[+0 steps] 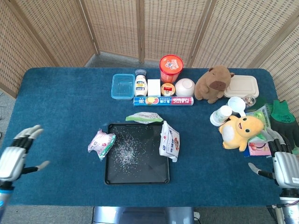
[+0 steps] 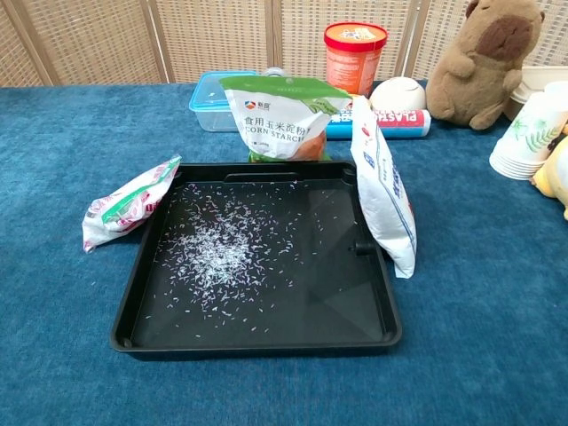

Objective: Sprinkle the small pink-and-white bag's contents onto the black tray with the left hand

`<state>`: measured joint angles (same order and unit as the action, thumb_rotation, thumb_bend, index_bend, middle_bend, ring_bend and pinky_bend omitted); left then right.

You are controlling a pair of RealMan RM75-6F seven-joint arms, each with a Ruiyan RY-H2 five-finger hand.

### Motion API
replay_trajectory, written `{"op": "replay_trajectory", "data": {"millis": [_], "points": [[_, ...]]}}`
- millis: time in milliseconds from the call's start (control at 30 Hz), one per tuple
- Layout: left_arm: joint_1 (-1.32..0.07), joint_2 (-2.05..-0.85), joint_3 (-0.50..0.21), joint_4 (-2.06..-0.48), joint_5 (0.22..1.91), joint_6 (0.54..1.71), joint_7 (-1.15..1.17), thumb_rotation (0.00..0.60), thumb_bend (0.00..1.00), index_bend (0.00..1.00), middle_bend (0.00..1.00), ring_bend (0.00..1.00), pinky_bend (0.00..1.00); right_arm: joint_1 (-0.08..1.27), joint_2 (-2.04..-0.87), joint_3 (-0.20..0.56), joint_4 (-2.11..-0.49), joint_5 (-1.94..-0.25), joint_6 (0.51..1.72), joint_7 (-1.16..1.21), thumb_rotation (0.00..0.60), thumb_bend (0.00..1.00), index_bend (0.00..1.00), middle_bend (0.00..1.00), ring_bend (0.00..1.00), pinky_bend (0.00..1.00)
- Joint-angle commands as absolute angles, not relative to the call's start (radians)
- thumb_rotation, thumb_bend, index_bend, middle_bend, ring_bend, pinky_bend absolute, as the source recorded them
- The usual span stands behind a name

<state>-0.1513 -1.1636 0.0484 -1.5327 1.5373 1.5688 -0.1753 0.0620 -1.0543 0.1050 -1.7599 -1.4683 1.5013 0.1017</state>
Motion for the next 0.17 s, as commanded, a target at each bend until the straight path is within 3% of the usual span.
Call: {"op": "replay_trajectory", "data": {"millis": [33, 167], "points": [[-0.095, -1.120, 0.050, -1.561, 1.460, 1.590, -0.093, 0.600, 0.00, 0.00, 0.00, 0.00, 0.10, 0.061, -1.061, 0.107, -1.759, -1.466, 1.507, 0.087, 0.600, 0.09, 0.05, 0.00, 0.01, 0.00], [-0.063, -1.103, 0.044, -1.595, 1.432, 1.619, 0.008, 0.600, 0.00, 0.00, 0.00, 0.01, 0.09, 0.058, -1.074, 0.110, -1.756, -1.466, 1.522, 0.053, 0.600, 0.09, 0.05, 0.01, 0.01, 0.00]]}}
